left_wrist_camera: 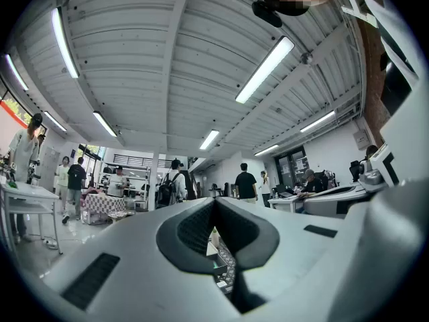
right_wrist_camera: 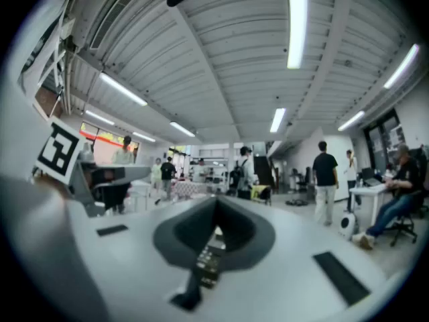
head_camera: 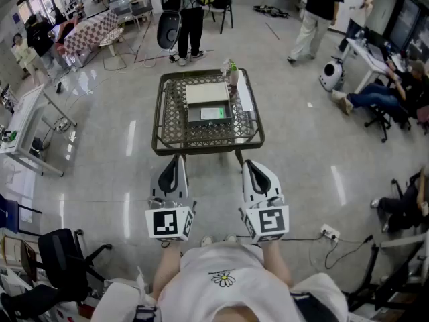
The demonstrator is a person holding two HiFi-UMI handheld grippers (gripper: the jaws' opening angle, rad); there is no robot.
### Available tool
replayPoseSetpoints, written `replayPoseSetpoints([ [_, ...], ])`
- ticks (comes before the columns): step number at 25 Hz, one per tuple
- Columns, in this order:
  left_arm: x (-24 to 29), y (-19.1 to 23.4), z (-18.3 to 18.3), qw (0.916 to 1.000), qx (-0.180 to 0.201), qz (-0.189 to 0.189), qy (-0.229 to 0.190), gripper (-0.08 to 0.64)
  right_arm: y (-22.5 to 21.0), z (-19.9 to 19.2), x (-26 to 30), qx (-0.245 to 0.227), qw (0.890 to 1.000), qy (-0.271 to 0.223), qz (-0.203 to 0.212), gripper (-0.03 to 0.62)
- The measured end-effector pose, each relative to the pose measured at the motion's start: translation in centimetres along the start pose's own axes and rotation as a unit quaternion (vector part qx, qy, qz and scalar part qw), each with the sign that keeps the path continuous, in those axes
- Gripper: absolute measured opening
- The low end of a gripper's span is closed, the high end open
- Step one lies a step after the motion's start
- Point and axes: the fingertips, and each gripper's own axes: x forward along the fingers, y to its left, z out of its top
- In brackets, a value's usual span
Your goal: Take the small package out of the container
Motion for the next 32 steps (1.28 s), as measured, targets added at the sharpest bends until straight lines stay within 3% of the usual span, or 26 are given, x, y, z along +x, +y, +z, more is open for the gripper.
replayPoseSetpoints([
  [9,-0.1,-0.8,-0.8,1.0,0.003,0.0,0.004,0.025,-0.6,0.0,-0.4,0.003,1.0,0.002,-0.001,0.031],
  [16,-0.6,-1.7,-0.9,1.0,0.002,-0.003,0.007,0.025,-0.2,-0.4,-1.1,0.036,0.999,-0.013,0.034,0.031],
  [26,-0.2,-4.9,-1.7,0.9998,0.007,-0.006,0.018,0.025,-1.5,-1.4,-0.9,0.033,0.997,-0.005,0.069,0.032],
  [32,0.3,-6.2,-0.3,0.9998,0.012,0.008,-0.012,0.025,-3.7,-1.1,-1.5,0.028,0.997,-0.017,0.068,0.032],
])
